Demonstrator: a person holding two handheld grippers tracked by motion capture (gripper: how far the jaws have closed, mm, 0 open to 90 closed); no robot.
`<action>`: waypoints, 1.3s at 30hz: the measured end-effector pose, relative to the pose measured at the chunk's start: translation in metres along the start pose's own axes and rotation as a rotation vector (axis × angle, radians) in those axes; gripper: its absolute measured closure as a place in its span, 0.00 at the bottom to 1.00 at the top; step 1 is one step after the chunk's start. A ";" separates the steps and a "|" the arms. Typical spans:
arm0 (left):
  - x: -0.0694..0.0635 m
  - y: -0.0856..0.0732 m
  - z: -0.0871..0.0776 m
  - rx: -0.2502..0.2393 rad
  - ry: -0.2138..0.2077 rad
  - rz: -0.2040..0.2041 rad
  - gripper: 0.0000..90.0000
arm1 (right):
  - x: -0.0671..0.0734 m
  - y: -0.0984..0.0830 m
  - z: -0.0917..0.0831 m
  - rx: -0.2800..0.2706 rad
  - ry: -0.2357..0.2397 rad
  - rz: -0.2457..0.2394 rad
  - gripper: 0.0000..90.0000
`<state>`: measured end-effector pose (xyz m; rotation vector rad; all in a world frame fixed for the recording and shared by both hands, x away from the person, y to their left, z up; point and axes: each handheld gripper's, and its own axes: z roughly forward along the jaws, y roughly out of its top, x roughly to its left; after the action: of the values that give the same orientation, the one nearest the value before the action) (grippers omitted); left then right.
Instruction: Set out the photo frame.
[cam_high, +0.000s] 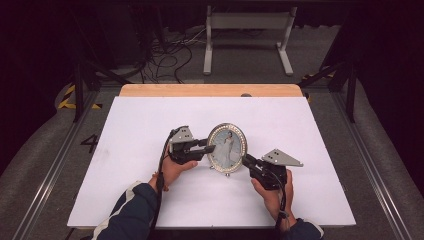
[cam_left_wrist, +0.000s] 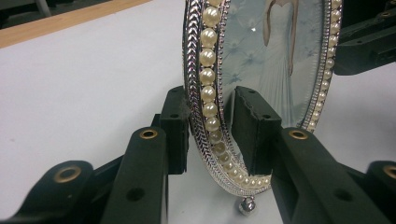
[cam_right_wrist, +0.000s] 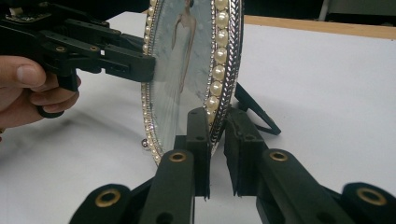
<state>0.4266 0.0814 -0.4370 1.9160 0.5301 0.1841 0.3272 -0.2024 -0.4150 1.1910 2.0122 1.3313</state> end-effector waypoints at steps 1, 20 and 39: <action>0.001 0.000 -0.001 0.004 -0.002 0.006 0.75 | 0.000 0.000 0.000 0.000 -0.001 -0.001 0.90; -0.006 0.002 -0.011 0.046 0.011 0.062 0.77 | -0.008 0.003 0.009 0.007 0.016 0.019 0.86; -0.004 0.002 -0.019 0.011 0.032 0.040 0.74 | 0.000 0.003 0.009 0.007 0.012 -0.020 0.78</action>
<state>0.4165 0.0952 -0.4271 1.9378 0.5150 0.2383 0.3355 -0.1973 -0.4166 1.1660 2.0329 1.3260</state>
